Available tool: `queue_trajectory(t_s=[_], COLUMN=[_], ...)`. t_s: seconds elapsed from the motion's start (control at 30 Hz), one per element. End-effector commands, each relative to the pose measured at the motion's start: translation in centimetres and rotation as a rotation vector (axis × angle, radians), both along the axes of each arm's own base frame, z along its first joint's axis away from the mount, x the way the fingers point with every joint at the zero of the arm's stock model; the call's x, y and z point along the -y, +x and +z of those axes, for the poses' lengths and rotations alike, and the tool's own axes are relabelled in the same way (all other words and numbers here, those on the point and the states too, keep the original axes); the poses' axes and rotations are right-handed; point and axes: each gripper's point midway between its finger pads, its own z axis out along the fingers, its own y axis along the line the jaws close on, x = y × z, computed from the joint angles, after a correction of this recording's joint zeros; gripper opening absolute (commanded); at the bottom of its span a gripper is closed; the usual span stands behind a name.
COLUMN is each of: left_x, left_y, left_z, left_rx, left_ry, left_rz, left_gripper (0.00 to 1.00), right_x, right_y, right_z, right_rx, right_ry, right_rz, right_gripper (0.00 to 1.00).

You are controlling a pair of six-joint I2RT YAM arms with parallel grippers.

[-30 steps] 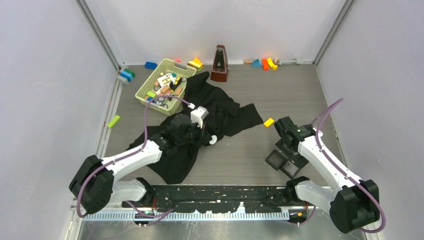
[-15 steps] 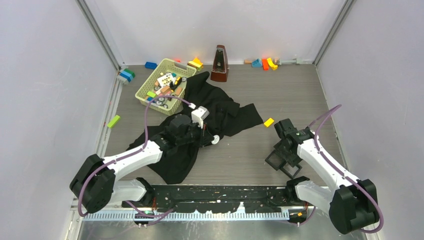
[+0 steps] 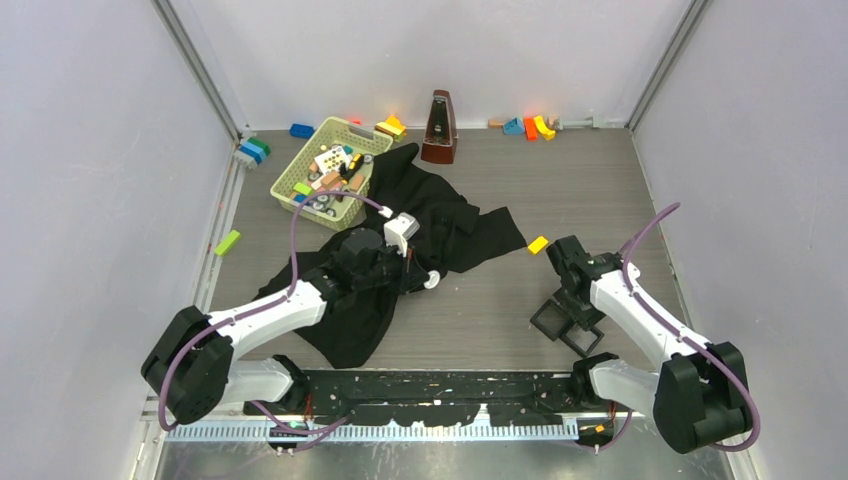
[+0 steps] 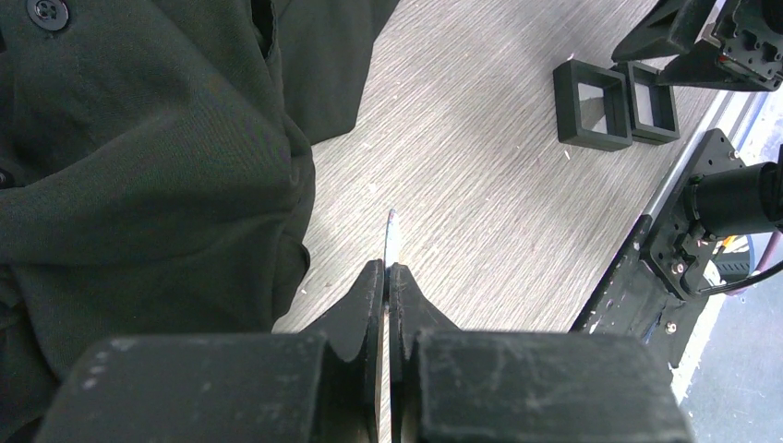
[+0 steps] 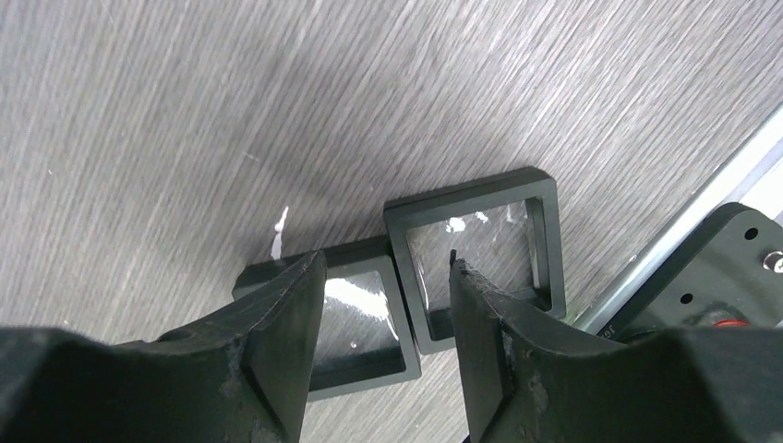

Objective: Remove the brooch from the garment

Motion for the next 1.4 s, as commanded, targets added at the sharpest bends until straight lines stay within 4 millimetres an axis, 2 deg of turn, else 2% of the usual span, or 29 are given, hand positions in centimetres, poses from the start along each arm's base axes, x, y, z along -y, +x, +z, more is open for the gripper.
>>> queue_trajectory(t_s=[0.0, 0.13, 0.3, 0.83, 1.0, 1.1, 1.17, 1.27, 1.37], left_x=[0.6, 0.5, 0.5, 0.1, 0.2, 0.2, 0.1, 0.1, 0.2], left_y=[0.4, 0.4, 0.5, 0.6, 0.5, 0.5, 0.5, 0.5, 0.5], left_z=[0.9, 0.9, 0.9, 1.1, 1.0, 1.0, 1.0, 0.9, 0.8], left_rx=[0.031, 0.036, 0.037, 0.05, 0.045, 0.046, 0.046, 0.046, 0.04], left_ry=[-0.034, -0.033, -0.03, -0.027, -0.024, -0.023, -0.022, -0.02, -0.019], left_rz=[-0.013, -0.011, -0.009, 0.007, 0.001, 0.001, 0.003, 0.002, -0.001], left_gripper=[0.0, 0.0, 0.0, 0.0, 0.0, 0.0, 0.0, 0.0, 0.0], right_x=[1.7, 1.7, 1.0, 0.7, 0.5, 0.3, 0.4, 0.8, 1.0], right_y=[2.2, 2.4, 2.0, 0.0, 0.3, 0.9, 1.4, 2.0, 3.2], right_z=[1.7, 0.7, -0.4, -1.7, -1.6, -1.0, -0.2, 1.5, 4.1], right_rx=[0.09, 0.067, 0.015, -0.051, -0.047, -0.026, -0.003, 0.023, 0.07], right_ry=[-0.083, -0.052, -0.007, 0.016, 0.024, 0.036, 0.03, 0.004, -0.02], right_rz=[-0.054, -0.072, -0.08, -0.099, -0.091, -0.076, -0.055, -0.021, 0.007], right_gripper=[0.57, 0.53, 0.43, 0.37, 0.29, 0.18, 0.03, 0.01, 0.0])
